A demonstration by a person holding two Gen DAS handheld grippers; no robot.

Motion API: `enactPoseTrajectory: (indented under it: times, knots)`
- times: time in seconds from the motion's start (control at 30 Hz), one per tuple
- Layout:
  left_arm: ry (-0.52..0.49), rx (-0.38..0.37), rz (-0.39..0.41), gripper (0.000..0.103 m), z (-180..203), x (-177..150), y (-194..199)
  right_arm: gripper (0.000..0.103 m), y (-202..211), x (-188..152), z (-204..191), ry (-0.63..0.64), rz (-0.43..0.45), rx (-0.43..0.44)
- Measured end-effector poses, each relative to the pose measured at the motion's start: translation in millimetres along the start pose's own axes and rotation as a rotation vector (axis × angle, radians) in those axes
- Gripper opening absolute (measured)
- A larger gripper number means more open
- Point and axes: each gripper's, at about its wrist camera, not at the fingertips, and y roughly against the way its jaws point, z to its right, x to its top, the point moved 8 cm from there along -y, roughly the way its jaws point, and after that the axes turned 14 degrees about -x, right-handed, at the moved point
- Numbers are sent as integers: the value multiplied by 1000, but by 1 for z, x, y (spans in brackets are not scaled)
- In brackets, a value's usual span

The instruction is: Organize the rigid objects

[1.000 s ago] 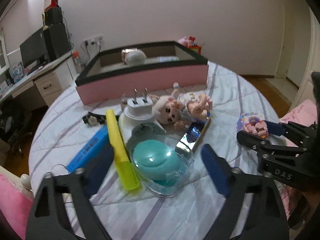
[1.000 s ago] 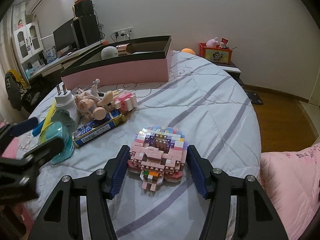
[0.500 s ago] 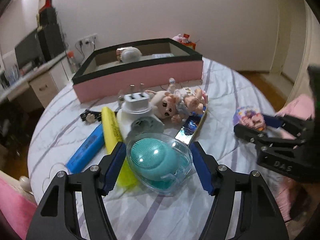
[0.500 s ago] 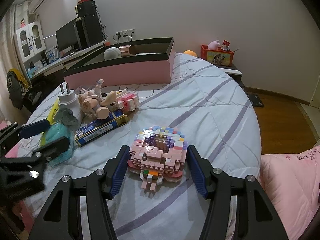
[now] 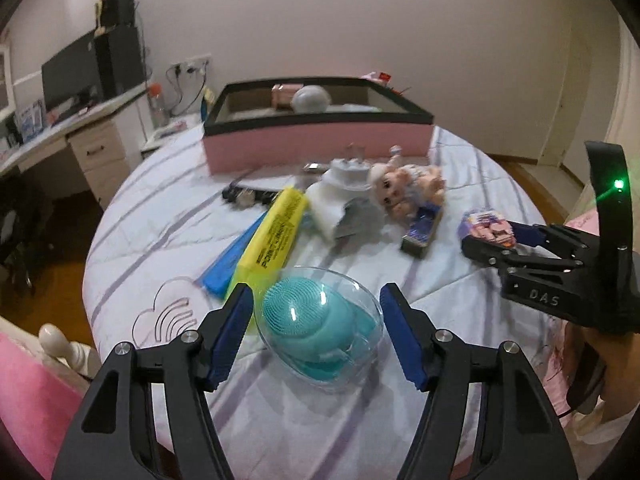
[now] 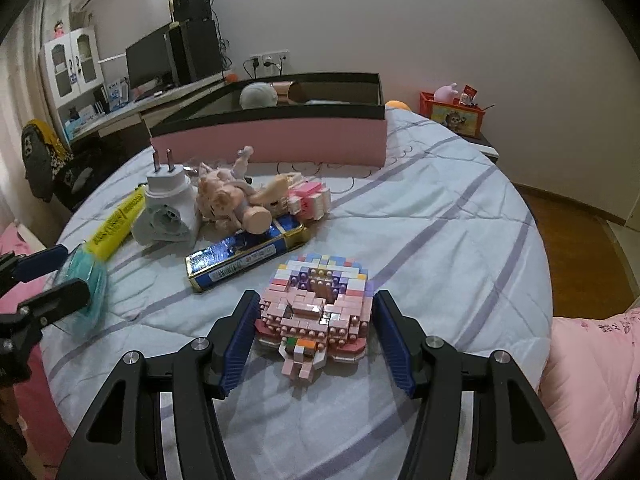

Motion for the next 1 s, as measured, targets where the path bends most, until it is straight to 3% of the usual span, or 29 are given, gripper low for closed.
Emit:
enactPoseTrajectory:
  times: [0.37,1.0]
  knots:
    - [41,-65,-17,70,-6,-12,-22,59,0,0,-1,2,-1,-25]
    - [-13,-43,58,68,7,19,-20,57,4,-1,4,-20,30,-53]
